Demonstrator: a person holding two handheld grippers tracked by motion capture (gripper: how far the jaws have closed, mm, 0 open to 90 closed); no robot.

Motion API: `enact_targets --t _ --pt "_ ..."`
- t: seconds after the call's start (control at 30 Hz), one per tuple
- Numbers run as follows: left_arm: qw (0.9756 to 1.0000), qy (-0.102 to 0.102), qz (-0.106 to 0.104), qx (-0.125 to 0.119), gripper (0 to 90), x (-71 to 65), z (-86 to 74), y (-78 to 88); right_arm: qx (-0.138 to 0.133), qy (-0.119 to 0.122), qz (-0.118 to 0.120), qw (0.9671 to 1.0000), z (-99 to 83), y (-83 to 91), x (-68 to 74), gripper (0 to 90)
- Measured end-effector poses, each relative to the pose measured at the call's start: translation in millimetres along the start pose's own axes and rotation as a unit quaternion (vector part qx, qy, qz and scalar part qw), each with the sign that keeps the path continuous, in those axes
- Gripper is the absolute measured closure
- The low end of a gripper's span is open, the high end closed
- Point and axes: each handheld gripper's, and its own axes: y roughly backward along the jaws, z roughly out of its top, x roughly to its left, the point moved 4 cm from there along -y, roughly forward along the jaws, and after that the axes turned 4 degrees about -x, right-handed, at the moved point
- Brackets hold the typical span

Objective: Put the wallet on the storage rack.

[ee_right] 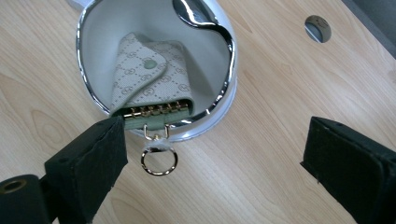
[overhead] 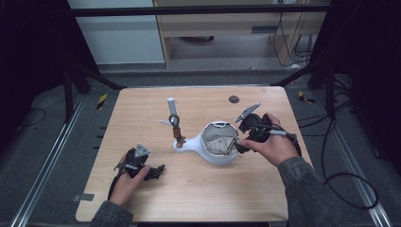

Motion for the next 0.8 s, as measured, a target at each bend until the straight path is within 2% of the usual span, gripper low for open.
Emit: enact_targets --t 0.17,0.33,0.57,0.8 --pt "1.0 0.0 0.0 0.0 0.0 -0.1 0.0 0.0 -0.032 -0.024 -0.005 0.9992 -9.8 1.2 -6.5 5.9" --pt "1.0 0.0 0.001 0.0 0.0 -0.4 -0.1 0.1 -0.053 -0.054 -0.019 0.997 -21.5 0.1 -13.0 6.4" --pt "1.0 0.0 0.001 0.0 0.0 -0.4 -0.1 0.1 -0.082 -0.096 -0.032 0.9915 -43.4 -6.5 -22.8 9.7" --pt "1.0 0.0 0.001 0.0 0.0 -0.3 -0.1 0.1 -0.089 -0.13 -0.038 0.9868 -68.3 -22.5 -25.8 9.8"
